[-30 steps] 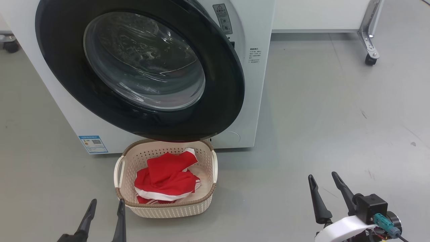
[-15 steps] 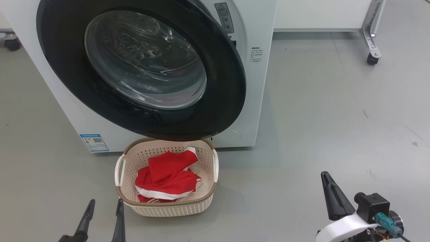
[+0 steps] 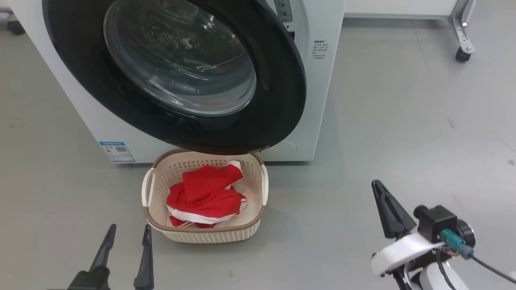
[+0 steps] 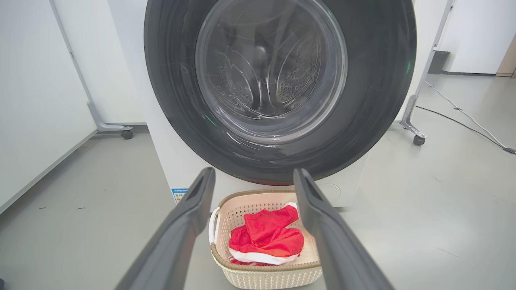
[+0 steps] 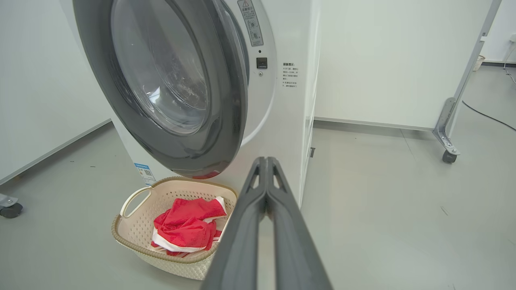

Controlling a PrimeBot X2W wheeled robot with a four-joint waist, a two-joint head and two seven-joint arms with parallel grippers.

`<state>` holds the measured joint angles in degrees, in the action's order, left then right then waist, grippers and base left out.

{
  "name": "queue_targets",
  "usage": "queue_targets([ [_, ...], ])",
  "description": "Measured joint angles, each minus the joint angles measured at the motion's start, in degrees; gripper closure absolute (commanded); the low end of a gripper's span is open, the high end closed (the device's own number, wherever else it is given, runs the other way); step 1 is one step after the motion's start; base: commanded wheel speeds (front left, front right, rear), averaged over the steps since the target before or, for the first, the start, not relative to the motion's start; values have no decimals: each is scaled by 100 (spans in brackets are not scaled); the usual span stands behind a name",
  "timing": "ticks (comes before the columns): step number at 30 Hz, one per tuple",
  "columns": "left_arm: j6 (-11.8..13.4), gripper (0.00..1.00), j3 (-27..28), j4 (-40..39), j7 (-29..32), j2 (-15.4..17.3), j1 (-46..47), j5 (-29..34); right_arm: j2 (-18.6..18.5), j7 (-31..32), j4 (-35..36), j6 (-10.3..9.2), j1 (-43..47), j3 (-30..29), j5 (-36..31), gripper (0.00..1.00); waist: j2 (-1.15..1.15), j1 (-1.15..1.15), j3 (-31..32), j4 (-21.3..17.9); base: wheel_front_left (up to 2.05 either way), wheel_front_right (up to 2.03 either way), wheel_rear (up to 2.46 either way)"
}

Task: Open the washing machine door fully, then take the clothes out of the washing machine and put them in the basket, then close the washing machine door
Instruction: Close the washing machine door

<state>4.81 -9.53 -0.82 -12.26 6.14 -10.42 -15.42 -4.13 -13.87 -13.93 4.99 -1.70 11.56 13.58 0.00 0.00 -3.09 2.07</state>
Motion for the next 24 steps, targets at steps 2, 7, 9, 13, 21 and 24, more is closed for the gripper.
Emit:
queue_targets([
  [2, 7, 0, -2, -13, -1, 0, 54, 44, -26, 12, 5, 25, -173, 37, -13, 100, 0, 0, -88, 34, 0, 0, 0],
  [7, 22, 0, -15, -135, -42, 1, 246, 100, -109, 109, 46, 49, -703, 91, -49, 100, 0, 0, -345, 130, 0, 0, 0],
  [9, 22, 0, -42, -164, -43, 0, 345, 115, -129, 124, 67, 63, -942, 109, -56, 100, 0, 0, -457, 176, 0, 0, 0],
  [13, 22, 0, -104, -187, -51, -7, 514, 137, -145, 210, 86, 101, -1432, 185, -75, 100, 0, 0, -682, 282, 0, 0, 0],
  [21, 22, 0, -164, -193, -100, -125, 815, 134, -241, 430, -21, 147, -2262, 272, -113, 100, 0, 0, -1102, 550, 0, 0, 0],
  [24, 20, 0, -189, -189, -101, -136, 922, 134, -268, 504, -89, 149, -2543, 305, -113, 100, 0, 0, -1251, 653, 0, 0, 0],
])
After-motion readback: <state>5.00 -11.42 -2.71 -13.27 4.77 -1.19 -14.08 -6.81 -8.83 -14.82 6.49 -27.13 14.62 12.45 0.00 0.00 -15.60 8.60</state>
